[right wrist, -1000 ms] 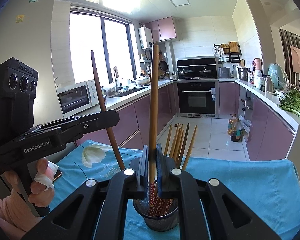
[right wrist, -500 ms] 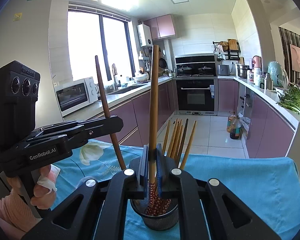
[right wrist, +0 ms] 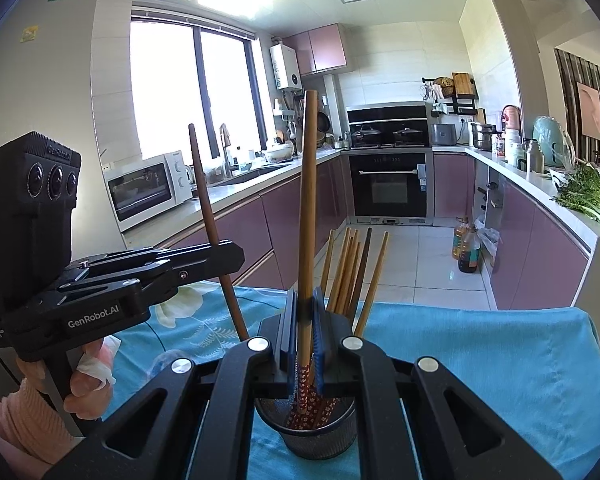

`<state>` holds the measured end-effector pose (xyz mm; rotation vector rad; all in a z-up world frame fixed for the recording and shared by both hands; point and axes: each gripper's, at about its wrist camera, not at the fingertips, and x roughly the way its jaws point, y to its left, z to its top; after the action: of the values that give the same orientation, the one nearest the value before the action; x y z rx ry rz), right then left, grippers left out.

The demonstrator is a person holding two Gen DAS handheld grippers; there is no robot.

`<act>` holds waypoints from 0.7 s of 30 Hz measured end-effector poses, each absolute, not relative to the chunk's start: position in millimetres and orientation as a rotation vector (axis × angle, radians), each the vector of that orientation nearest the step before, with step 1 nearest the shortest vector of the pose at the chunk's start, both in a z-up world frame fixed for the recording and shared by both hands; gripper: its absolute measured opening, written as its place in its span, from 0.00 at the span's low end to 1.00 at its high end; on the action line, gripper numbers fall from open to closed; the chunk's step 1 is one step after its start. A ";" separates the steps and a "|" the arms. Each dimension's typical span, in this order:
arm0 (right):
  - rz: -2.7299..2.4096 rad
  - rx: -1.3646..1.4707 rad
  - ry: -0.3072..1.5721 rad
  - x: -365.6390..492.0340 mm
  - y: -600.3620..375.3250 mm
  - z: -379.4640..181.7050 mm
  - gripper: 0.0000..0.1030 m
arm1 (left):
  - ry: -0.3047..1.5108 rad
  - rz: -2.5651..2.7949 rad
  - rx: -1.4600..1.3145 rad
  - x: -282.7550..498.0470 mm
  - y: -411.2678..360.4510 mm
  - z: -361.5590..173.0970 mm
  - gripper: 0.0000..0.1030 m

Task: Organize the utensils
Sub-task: 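Lower both held chopsticks into the mesh holder among the others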

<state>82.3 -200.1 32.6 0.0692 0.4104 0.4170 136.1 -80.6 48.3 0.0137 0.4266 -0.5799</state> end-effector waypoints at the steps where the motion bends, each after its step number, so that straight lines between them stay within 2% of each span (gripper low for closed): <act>1: 0.417 0.071 0.413 83.0 -199.8 31.8 0.06 | 0.428 -0.576 0.017 136.9 -81.0 47.6 0.07; 21: 0.420 0.077 0.466 89.8 -201.7 13.9 0.06 | 0.504 -0.574 0.054 150.9 -88.8 26.2 0.07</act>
<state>89.8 -201.7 13.9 0.0772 0.4657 0.4202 150.9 -88.8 26.2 0.0539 0.5039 -0.5740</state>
